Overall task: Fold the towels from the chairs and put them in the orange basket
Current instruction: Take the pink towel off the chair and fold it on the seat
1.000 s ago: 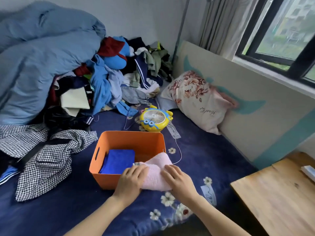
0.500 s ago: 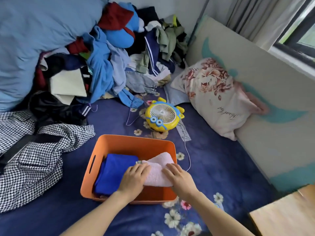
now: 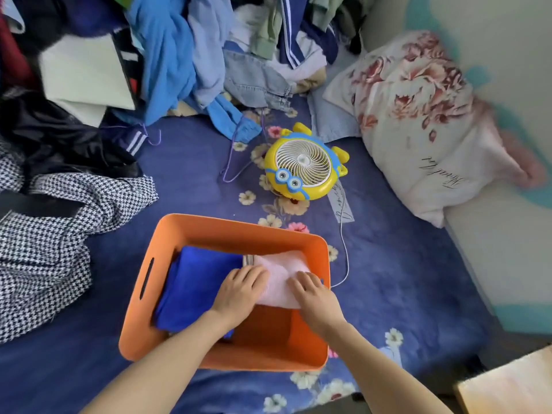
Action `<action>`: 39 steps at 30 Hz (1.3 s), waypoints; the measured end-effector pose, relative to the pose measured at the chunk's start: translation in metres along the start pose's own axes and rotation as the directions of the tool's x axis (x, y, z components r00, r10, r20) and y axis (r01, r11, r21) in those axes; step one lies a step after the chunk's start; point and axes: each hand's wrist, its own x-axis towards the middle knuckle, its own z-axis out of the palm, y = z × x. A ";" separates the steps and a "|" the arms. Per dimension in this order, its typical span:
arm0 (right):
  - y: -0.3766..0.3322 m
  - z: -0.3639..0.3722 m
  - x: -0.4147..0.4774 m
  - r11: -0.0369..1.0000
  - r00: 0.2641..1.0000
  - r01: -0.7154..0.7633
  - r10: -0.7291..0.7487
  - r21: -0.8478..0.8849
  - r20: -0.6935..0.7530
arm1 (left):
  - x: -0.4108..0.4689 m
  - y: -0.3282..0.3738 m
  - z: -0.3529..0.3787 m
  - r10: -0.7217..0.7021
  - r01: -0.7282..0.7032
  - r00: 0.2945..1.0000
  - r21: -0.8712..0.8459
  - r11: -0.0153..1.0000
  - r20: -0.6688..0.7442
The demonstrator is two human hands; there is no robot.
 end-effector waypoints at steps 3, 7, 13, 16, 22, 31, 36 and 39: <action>0.004 0.014 0.012 1.000 0.999 -0.008 0.008 -0.013 0.036 | 0.004 -0.005 0.016 -0.049 0.049 0.998 0.007 0.999 0.029; 0.004 0.041 0.019 0.996 0.987 -0.071 0.077 -0.049 0.140 | 0.005 -0.006 0.046 -0.011 0.009 0.994 0.012 1.000 0.113; -0.001 0.090 0.019 0.986 0.934 -0.142 0.162 -0.085 0.318 | -0.001 0.003 0.091 -0.047 0.016 0.936 0.090 0.996 0.348; -0.004 0.112 0.024 0.979 0.924 -0.191 0.203 -0.069 0.325 | -0.002 0.000 0.109 -0.029 -0.024 0.947 0.164 0.986 0.319; -0.014 0.126 0.018 0.973 0.773 -0.224 0.209 -0.051 0.599 | -0.019 0.013 0.123 -0.235 0.042 0.765 0.318 0.947 0.600; -0.004 0.097 0.021 0.981 0.718 -0.195 0.145 -0.002 0.681 | -0.024 0.033 0.095 -0.250 0.099 0.546 0.235 0.967 0.799; 0.003 0.057 0.016 0.988 0.801 -0.152 0.126 -0.005 0.586 | -0.017 0.032 0.054 -0.252 0.184 0.562 0.178 0.967 0.788; 0.004 0.034 0.009 0.996 0.830 -0.076 0.094 -0.057 0.549 | -0.018 0.031 0.028 -0.283 0.227 0.593 0.181 0.957 0.754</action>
